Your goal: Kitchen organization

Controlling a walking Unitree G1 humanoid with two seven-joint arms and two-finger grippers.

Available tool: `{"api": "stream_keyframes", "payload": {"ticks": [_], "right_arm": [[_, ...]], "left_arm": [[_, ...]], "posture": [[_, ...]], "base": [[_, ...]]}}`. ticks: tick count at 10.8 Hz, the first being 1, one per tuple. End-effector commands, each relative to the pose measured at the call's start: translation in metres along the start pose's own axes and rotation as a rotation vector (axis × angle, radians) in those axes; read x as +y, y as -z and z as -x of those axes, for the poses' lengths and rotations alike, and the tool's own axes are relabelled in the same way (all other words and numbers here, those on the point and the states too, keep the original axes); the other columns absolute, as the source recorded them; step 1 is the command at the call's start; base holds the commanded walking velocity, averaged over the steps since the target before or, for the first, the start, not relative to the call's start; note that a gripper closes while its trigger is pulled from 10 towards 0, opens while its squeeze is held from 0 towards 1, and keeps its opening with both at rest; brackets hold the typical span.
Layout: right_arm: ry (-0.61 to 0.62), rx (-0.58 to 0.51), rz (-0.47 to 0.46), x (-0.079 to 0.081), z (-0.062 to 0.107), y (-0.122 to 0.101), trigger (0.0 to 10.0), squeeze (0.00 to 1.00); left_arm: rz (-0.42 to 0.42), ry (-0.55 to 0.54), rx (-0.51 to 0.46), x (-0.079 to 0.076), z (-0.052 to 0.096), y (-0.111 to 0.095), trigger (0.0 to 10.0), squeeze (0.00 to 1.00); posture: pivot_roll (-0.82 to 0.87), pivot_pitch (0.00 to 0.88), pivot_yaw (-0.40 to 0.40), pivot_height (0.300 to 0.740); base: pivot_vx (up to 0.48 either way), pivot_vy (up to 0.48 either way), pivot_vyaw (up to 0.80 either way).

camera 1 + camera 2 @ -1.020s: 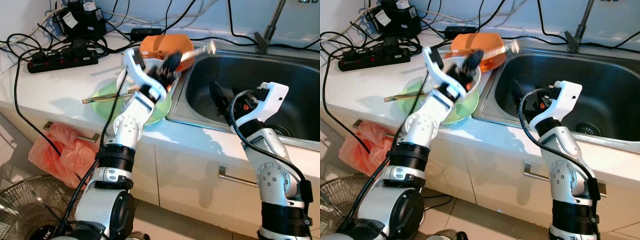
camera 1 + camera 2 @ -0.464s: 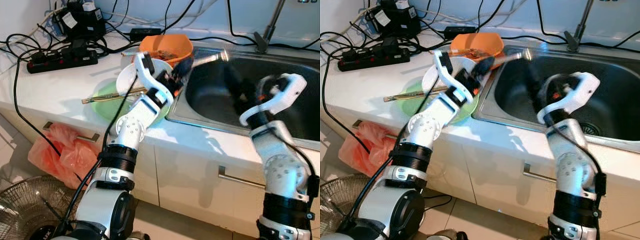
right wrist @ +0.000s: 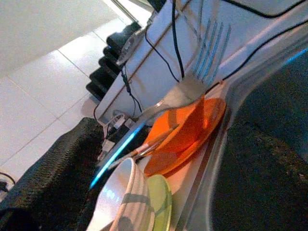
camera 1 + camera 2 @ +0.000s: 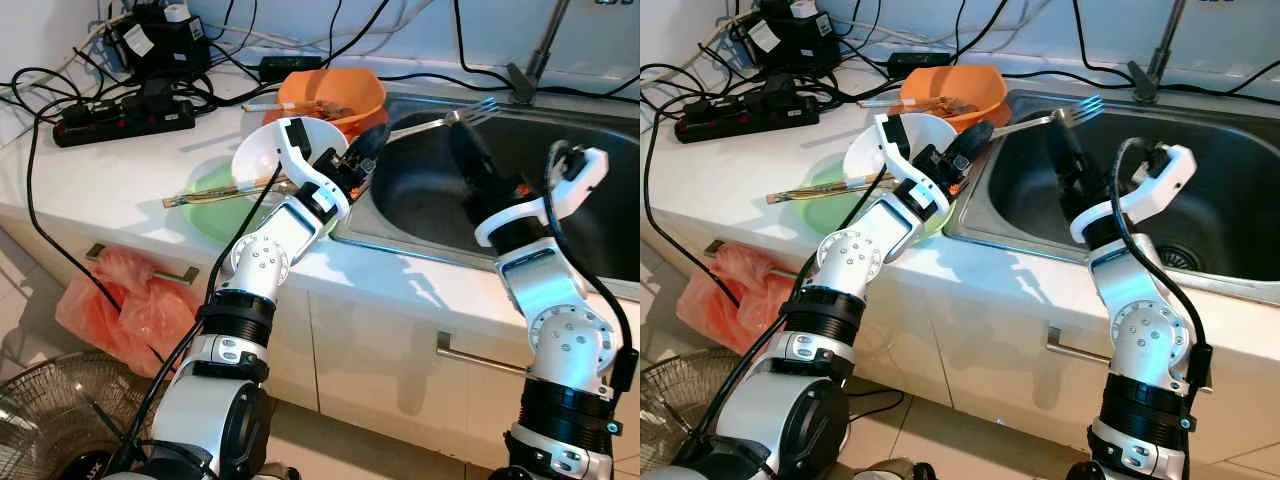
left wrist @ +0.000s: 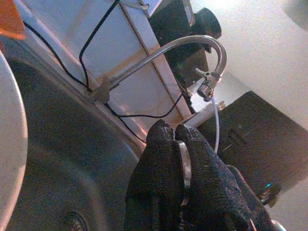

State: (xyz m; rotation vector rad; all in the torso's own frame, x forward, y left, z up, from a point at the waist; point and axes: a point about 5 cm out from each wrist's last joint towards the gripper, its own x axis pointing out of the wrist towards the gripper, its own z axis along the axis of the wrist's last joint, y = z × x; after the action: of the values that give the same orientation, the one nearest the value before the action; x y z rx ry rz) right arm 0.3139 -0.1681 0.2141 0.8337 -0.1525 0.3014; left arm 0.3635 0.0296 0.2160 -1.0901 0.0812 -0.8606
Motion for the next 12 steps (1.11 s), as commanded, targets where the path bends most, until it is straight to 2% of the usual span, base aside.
{"api": "stream_keyframes", "payload": {"ticks": [1, 4, 6, 9, 10, 11, 12], "right_arm": [[-0.016, 0.010, -0.009, 0.003, -0.006, 0.001, 10.0, 0.00], [-0.029, 0.002, 0.029, -0.002, -0.017, -0.007, 10.0, 0.00], [-0.033, -0.025, 0.069, -0.007, -0.029, -0.022, 10.0, 0.00], [-0.047, -0.064, 0.092, -0.008, -0.035, -0.035, 10.0, 0.00], [-0.044, -0.068, 0.096, -0.010, -0.036, -0.036, 10.0, 0.00], [-0.039, -0.075, 0.103, -0.011, -0.037, -0.037, 6.5, 0.00], [-0.037, -0.084, 0.108, -0.011, -0.038, -0.038, 0.0, 0.00]], "left_arm": [[0.180, 0.144, 0.059, -0.038, -0.027, 0.054, 0.0, 0.00], [0.207, 0.178, 0.090, -0.045, -0.020, 0.055, 0.0, 0.00], [0.200, 0.158, 0.097, -0.037, -0.011, 0.047, 0.0, 0.00], [0.212, 0.124, 0.090, -0.028, -0.004, 0.039, 0.0, 0.00], [0.214, 0.132, 0.093, -0.029, -0.005, 0.037, 0.0, 0.00], [0.215, 0.136, 0.094, -0.030, -0.005, 0.037, 0.0, 0.00], [0.215, 0.137, 0.096, -0.031, -0.005, 0.037, 0.0, 0.00]], "posture": [[0.04, 0.046, 0.085, 0.740], [0.05, 0.049, 0.082, 0.740], [0.07, 0.052, 0.075, 0.740], [0.07, 0.056, 0.073, 0.740], [0.07, 0.056, 0.072, 0.740], [0.07, 0.056, 0.071, 0.740], [0.07, 0.057, 0.071, 0.740]], "base": [[0.000, 0.000, 0.00], [0.000, 0.000, 0.00], [0.000, 0.000, 0.00], [0.000, 0.000, 0.00], [0.000, 0.000, 0.00], [0.000, 0.000, 0.00], [0.000, 0.000, 0.00]]}}
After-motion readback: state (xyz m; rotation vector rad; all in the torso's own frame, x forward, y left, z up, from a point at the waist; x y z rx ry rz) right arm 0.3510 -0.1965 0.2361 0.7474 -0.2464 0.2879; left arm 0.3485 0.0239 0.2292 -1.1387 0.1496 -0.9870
